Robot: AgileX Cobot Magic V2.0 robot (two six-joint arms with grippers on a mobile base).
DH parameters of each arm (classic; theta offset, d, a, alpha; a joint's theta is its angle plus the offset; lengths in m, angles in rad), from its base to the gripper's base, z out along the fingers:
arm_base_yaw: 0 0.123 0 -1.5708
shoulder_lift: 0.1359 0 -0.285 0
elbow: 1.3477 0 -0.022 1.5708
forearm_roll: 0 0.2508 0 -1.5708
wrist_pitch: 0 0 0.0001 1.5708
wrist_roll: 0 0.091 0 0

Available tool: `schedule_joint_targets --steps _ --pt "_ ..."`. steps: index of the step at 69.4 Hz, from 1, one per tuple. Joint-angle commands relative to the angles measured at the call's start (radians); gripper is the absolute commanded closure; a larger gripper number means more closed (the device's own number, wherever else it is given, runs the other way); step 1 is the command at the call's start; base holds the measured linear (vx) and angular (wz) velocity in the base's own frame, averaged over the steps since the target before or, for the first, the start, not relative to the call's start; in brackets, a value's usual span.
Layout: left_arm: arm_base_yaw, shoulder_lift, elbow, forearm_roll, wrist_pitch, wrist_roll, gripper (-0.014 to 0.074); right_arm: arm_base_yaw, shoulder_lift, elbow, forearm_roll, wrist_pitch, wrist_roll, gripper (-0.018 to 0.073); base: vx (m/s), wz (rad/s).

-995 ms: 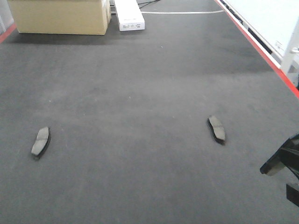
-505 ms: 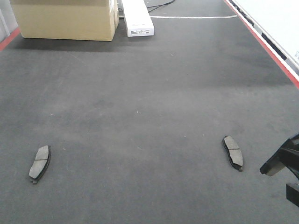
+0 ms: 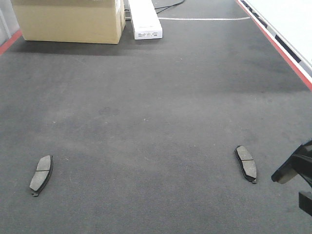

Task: Move and align brake pads A on conveyor
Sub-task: 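Drive the base up to the conveyor belt edge, then lower the left gripper's pad onto the belt beside the nearer placed pad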

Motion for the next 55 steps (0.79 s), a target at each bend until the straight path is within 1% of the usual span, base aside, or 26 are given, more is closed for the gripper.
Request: schedule_joint_targets --steps 1,21,35,41,47,55 --pt "-0.003 0.007 -0.027 0.013 -0.079 -0.008 0.0603 -0.001 0.000 -0.028 -0.011 -0.090 -0.004 0.0564 0.00 0.00" --pt "-0.003 0.007 -0.027 0.013 -0.082 -0.008 0.0603 -0.001 0.000 -0.028 -0.011 -0.090 -0.004 0.0564 0.00 0.00" --pt "-0.003 0.007 -0.027 0.013 -0.116 -0.011 0.0603 -0.001 0.000 -0.028 -0.011 -0.090 -0.004 0.0564 0.00 0.00" --pt "-0.003 0.023 -0.035 0.014 -0.157 -0.013 0.0601 -0.001 0.000 -0.028 -0.011 -0.090 -0.004 0.0564 0.00 0.00" --pt "-0.003 0.099 -0.073 0.013 -0.175 -0.013 0.0599 -0.001 0.000 -0.028 -0.011 -0.090 -0.004 0.0564 0.00 0.00" --pt "-0.003 0.280 -0.147 -0.006 -0.180 -0.013 0.0594 -0.001 0.000 -0.028 -0.011 -0.090 -0.004 0.0564 0.00 0.00"
